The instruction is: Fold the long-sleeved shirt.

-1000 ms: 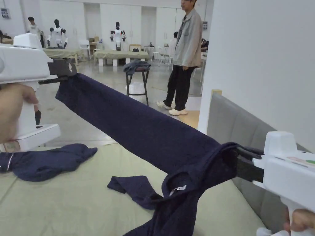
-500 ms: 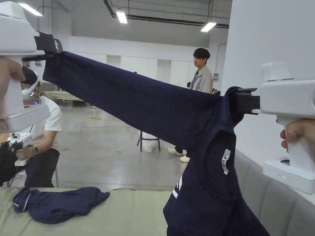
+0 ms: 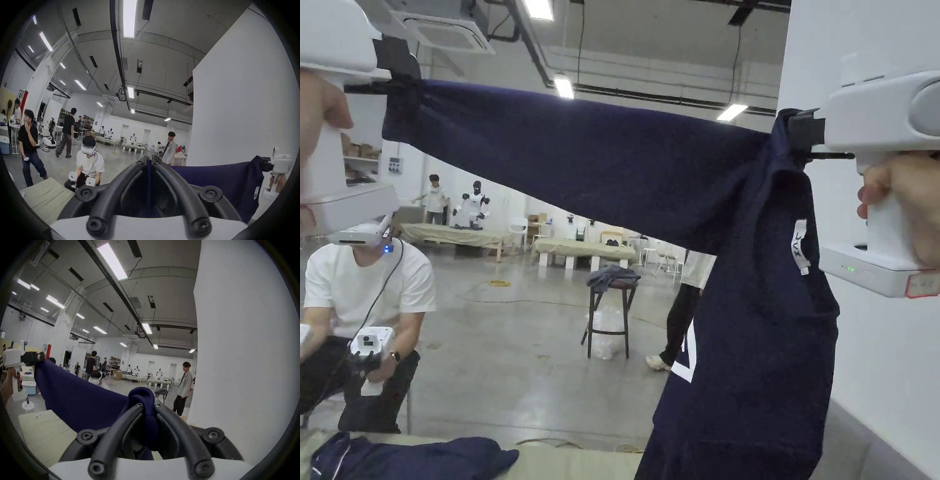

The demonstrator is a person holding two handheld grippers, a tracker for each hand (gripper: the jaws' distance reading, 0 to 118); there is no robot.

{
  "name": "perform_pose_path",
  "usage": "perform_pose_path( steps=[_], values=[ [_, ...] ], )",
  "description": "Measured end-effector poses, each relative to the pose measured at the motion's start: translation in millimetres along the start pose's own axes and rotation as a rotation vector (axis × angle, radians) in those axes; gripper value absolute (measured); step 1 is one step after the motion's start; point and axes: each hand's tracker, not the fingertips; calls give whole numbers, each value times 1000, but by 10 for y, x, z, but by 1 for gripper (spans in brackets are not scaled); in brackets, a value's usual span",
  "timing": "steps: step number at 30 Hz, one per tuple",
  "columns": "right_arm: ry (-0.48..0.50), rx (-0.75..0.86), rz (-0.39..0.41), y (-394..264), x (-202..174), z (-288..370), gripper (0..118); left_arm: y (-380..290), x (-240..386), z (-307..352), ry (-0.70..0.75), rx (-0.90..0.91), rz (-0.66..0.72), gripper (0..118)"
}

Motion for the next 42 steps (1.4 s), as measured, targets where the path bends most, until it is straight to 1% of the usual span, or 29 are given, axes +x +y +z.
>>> perform_pose_path(
  steps=[2,7,10,16,21,25,29,33,35,36,37,38,39,40,41,42],
  values=[
    [-11,21,-3,90,-24,-116,2,24,46,-40,12,13,-4,7],
    [-42,45,-18,217,-85,-516,2,-15,-6,-376,58,23,-22,7],
    [-68,60,-1,211,-139,-810,2,-139,-109,-611,73,14,-9,7],
    [-124,91,-6,66,-275,-1486,2,-456,-313,-1212,107,-9,-8,8],
    [-153,135,1,-112,-339,-1880,2,-783,-457,-1623,118,-22,-28,7],
    [-135,123,4,-370,-342,-2091,2,-1089,-564,-1807,129,-43,-26,7],
    [-101,54,-3,-872,-306,-2180,2,-1500,-693,-1855,133,-113,-31,8],
    [-71,-90,-20,-1647,-302,-2084,2,-2066,-764,-1714,125,-221,-55,8],
    [-50,-174,-17,-2142,-332,-1937,2,-2409,-799,-1543,117,-268,-54,8],
    [-37,-220,11,-2381,-344,-1861,2,-2572,-814,-1462,114,-312,-57,8],
    [-23,-252,15,-2660,-362,-1740,2,-2754,-798,-1315,102,-348,-73,8],
    [-20,-305,3,-2912,-377,-1622,2,-2926,-811,-1163,98,-353,-69,8],
    [-2,-343,-3,-3184,-395,-1451,2,-3113,-824,-1023,95,-400,-68,8],
    [17,-373,-33,-3456,-407,-1266,2,-3283,-815,-839,84,-447,-69,8],
    [19,-426,-20,-3693,-435,-1093,2,-3453,-813,-610,78,-428,-28,8],
    [26,-444,-31,-3921,-464,-880,2,-3626,-838,-443,61,-478,7,8]
  ],
)
